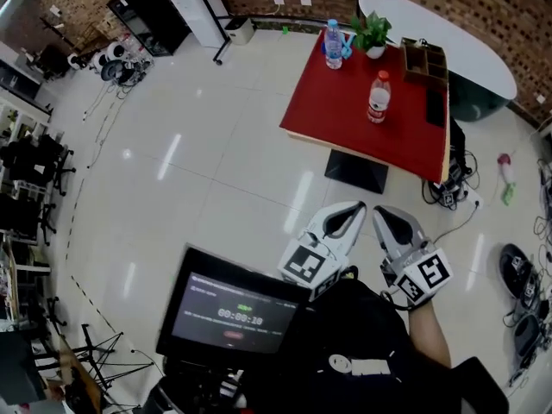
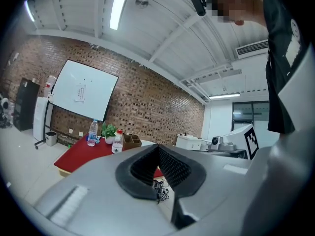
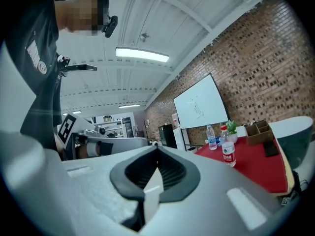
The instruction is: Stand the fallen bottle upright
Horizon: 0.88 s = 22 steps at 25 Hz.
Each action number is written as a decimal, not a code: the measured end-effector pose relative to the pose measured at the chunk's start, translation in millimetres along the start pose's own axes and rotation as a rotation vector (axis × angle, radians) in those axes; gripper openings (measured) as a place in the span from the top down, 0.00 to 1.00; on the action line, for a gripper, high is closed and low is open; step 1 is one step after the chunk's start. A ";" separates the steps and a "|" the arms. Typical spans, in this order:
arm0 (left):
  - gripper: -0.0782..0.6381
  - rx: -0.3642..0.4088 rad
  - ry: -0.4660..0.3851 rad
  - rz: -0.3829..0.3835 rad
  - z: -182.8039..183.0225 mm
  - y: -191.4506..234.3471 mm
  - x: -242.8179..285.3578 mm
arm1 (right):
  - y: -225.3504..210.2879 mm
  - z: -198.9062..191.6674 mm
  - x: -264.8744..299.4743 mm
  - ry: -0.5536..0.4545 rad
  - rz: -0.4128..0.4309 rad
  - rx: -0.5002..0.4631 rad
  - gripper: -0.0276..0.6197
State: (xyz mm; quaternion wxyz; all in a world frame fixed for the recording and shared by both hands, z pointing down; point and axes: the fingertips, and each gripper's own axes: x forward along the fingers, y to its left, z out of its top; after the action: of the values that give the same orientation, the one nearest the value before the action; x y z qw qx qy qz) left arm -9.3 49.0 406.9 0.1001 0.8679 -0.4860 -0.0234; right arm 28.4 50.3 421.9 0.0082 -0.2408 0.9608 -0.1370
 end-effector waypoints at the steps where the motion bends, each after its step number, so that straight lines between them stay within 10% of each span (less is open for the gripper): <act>1: 0.89 0.000 -0.016 -0.006 -6.3 -5.0 -0.1 | 0.0 -3.2 -7.9 0.016 -0.006 0.004 0.95; 13: 0.89 -0.112 -0.044 -0.049 33.6 19.4 -71.2 | 72.0 10.3 32.9 -0.012 -0.055 -0.077 0.95; 22: 0.89 -0.037 0.021 -0.043 14.5 7.0 -12.3 | 18.7 26.0 23.2 -0.044 -0.032 -0.096 0.95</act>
State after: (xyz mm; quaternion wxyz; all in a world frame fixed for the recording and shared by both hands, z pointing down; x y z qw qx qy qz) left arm -23.7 53.6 393.4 0.1209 0.8763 -0.4656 -0.0257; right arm 1.4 48.6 393.1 0.0154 -0.2591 0.9619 -0.0856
